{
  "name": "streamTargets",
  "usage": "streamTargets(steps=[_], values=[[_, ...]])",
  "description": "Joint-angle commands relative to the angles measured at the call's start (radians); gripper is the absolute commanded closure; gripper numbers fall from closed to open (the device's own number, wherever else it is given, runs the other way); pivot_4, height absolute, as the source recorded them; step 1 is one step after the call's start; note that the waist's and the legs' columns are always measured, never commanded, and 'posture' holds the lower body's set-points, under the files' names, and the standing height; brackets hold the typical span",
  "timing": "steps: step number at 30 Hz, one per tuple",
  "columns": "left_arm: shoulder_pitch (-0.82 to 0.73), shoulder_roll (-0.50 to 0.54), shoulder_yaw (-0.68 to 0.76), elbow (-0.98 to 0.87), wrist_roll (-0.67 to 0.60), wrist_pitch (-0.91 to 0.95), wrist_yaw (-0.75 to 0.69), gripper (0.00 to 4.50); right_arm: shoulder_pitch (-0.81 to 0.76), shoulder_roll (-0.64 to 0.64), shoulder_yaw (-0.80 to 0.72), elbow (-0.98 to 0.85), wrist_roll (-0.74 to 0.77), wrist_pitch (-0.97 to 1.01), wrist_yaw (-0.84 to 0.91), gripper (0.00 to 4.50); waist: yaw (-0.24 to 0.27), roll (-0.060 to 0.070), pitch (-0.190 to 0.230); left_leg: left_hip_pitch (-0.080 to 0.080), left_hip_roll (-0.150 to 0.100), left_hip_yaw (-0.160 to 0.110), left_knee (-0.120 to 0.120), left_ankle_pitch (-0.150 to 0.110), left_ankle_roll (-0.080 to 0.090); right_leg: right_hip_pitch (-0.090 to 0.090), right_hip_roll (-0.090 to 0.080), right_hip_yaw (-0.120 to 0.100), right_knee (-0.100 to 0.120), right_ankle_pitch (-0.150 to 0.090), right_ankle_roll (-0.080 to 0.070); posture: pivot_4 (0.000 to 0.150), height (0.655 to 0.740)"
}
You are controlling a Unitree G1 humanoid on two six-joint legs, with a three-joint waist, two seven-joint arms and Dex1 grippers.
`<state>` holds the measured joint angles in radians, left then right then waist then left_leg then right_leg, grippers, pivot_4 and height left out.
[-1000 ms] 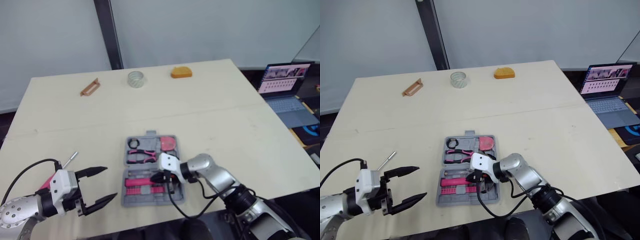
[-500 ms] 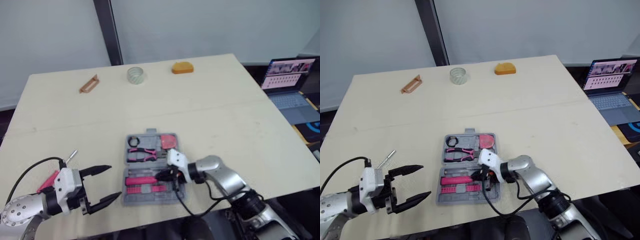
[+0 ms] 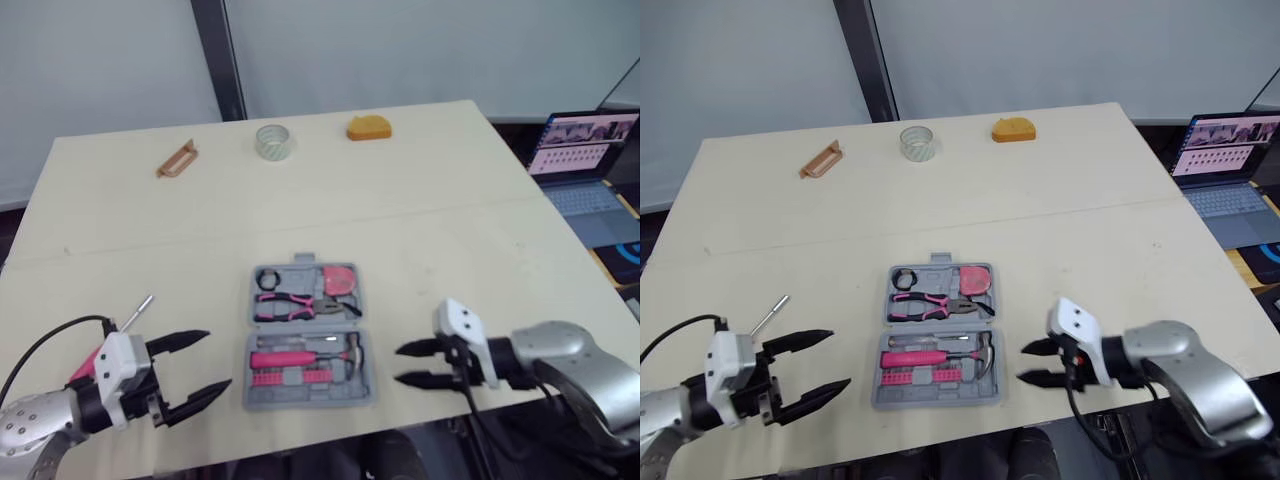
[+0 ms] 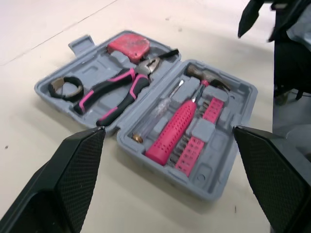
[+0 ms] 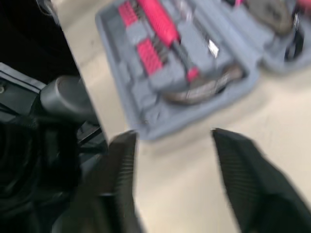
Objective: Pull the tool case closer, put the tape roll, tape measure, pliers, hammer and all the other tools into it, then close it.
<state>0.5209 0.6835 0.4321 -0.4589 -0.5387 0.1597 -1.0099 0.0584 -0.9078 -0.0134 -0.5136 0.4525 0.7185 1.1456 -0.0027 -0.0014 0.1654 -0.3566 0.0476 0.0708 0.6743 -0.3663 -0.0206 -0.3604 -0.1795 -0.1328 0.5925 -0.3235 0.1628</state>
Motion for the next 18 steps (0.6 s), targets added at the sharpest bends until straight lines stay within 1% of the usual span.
streamTargets(steps=[1,5,8,10,18], values=[[0.069,-0.015,0.045,0.008,0.012,-0.057,-0.036,0.0,0.094,-0.029,-0.081,-0.033,0.02,-0.058,0.019,0.03,0.002,-0.001,0.002,0.0,0.0,0.0,0.001,0.0,0.0,0.0,0.0,0.0,0.0,0.0,0.0,0.15,0.74],[0.1,-0.057,0.077,0.047,0.031,-0.133,-0.026,0.0,0.164,-0.026,-0.115,-0.002,0.002,-0.129,0.005,0.03,0.002,-0.003,0.005,0.0,0.0,0.0,0.005,-0.001,0.0,0.0,0.0,0.001,-0.001,0.0,0.0,0.15,0.74],[0.109,-0.079,0.091,0.069,0.026,-0.147,-0.023,0.0,0.174,-0.001,-0.142,0.023,0.002,-0.182,-0.017,0.03,0.003,-0.003,0.005,0.0,0.001,-0.001,0.007,-0.001,0.0,0.001,0.0,0.001,0.0,0.0,0.0,0.15,0.74],[0.109,-0.088,0.094,0.08,0.022,-0.147,-0.018,0.0,0.176,0.008,-0.142,0.041,-0.032,-0.224,-0.044,0.03,0.003,-0.004,0.005,0.0,0.001,-0.001,0.006,-0.001,0.0,0.001,0.0,0.001,0.0,0.0,0.0,0.15,0.74],[0.076,-0.095,0.063,0.128,0.041,-0.198,-0.026,0.0,0.135,0.019,-0.137,0.077,0.027,-0.082,-0.1,0.03,0.004,-0.004,0.006,0.0,0.001,-0.001,0.008,-0.002,0.001,0.001,0.0,0.001,0.0,0.0,0.0,0.15,0.74]])
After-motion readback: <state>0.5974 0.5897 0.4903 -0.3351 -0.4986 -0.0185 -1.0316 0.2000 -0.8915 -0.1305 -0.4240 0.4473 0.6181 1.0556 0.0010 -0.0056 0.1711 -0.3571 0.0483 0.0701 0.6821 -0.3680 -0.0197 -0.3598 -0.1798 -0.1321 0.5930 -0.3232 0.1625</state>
